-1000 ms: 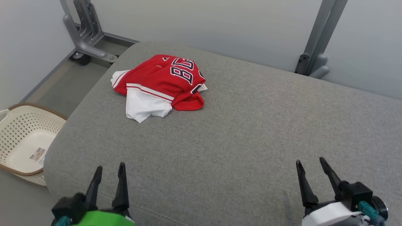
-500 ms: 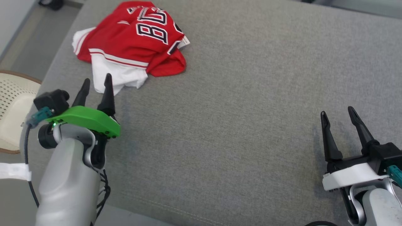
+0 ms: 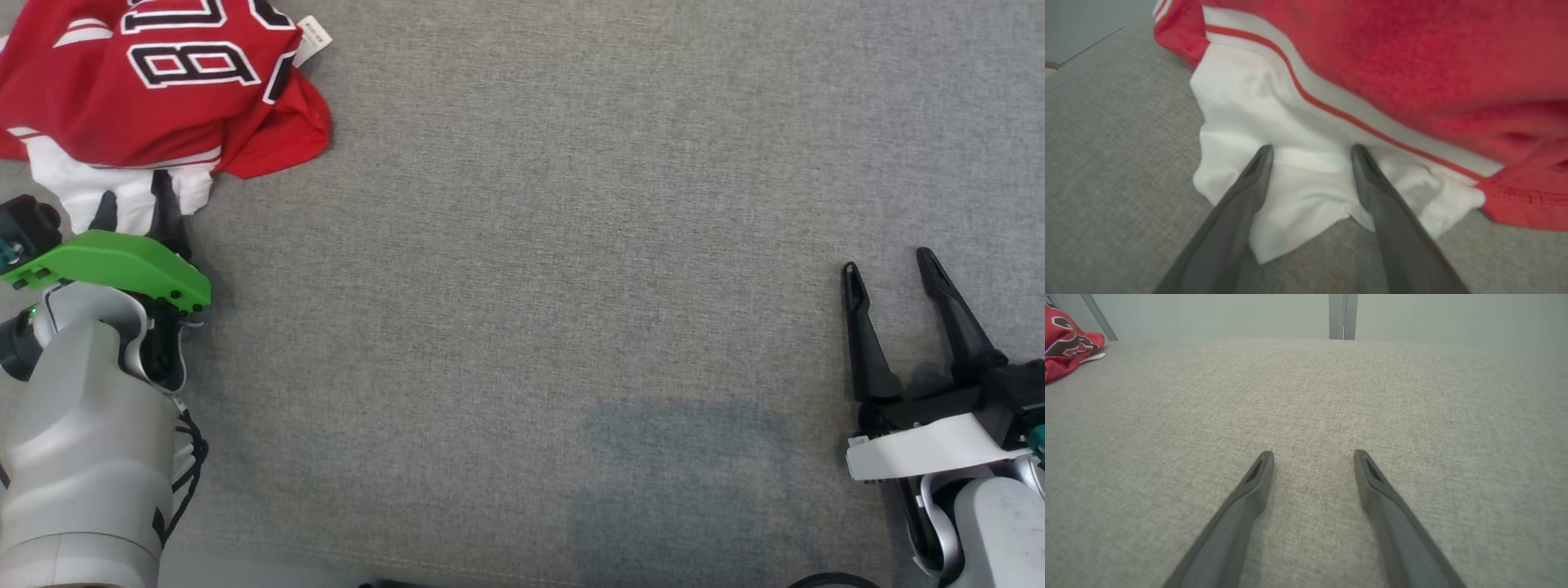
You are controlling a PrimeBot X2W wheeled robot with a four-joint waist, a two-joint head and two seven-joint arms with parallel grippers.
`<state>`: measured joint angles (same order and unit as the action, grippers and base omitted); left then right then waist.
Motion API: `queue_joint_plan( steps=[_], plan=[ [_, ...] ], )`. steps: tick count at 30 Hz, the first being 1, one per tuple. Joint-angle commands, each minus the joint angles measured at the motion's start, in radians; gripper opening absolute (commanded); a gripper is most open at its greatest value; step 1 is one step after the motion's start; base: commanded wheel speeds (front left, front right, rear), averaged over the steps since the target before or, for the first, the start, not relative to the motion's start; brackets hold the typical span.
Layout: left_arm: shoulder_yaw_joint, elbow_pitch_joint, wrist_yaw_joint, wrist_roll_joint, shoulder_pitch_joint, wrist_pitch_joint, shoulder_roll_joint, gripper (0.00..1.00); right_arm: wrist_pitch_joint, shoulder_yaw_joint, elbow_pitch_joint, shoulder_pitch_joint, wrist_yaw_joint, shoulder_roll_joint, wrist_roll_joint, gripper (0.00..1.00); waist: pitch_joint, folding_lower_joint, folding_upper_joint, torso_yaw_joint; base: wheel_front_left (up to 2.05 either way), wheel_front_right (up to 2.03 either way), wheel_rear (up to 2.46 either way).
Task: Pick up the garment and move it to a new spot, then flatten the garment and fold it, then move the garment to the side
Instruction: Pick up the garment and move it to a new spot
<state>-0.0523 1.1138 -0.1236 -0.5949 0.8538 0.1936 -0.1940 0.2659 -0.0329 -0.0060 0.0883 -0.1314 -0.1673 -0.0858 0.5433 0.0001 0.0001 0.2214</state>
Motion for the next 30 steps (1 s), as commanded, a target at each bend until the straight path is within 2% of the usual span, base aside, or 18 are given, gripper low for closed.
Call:
queue_joint_plan(
  steps=[1,3,7,14,18,22,26,30],
  plan=[
    [-0.017,0.04,-0.006,-0.007,-0.017,-0.024,0.036,0.64,-0.003,0.0,0.017,-0.009,0.002,-0.004,-0.002,1.0,0.023,-0.0001,-0.0001,-0.03,0.0,0.0,0.0],
    [-0.028,0.064,-0.009,-0.006,-0.025,-0.02,0.038,0.0,-0.003,0.005,0.019,-0.007,0.002,0.003,-0.004,1.0,0.008,-0.0001,-0.0001,-0.032,0.0,0.0,0.0],
    [-0.059,0.032,-0.01,-0.034,-0.063,0.007,0.028,0.0,-0.003,0.023,0.03,-0.005,0.002,0.025,-0.011,1.0,-0.034,-0.0001,-0.0001,-0.043,0.0,0.0,0.0],
    [-0.124,-0.191,-0.008,-0.071,-0.105,0.067,-0.046,0.0,-0.002,0.035,0.065,-0.027,0.002,0.076,-0.033,1.0,-0.144,-0.0001,-0.0001,-0.062,0.0,0.0,0.0],
    [-0.199,-0.332,-0.008,-0.063,-0.162,0.071,-0.05,0.0,-0.002,0.047,0.089,-0.052,0.002,0.101,-0.052,1.0,-0.231,-0.0001,-0.0001,-0.089,0.0,0.0,0.0],
    [-0.274,-0.484,-0.008,-0.072,-0.22,0.027,-0.059,0.0,-0.002,0.057,0.107,-0.087,0.002,0.112,-0.068,1.0,-0.312,-0.0001,-0.0001,-0.13,0.0,0.0,0.0],
    [-0.334,-0.664,-0.007,-0.084,-0.276,-0.047,-0.038,0.0,-0.002,0.062,0.116,-0.116,0.002,0.116,-0.093,1.0,-0.376,-0.0001,-0.0001,-0.179,0.0,0.0,0.0],
    [-0.396,-0.849,0.011,-0.088,-0.321,-0.135,-0.003,0.0,-0.002,0.062,0.119,-0.137,0.002,0.116,-0.125,1.0,-0.414,-0.0001,-0.0001,-0.227,0.0,0.0,0.0]
  ],
)
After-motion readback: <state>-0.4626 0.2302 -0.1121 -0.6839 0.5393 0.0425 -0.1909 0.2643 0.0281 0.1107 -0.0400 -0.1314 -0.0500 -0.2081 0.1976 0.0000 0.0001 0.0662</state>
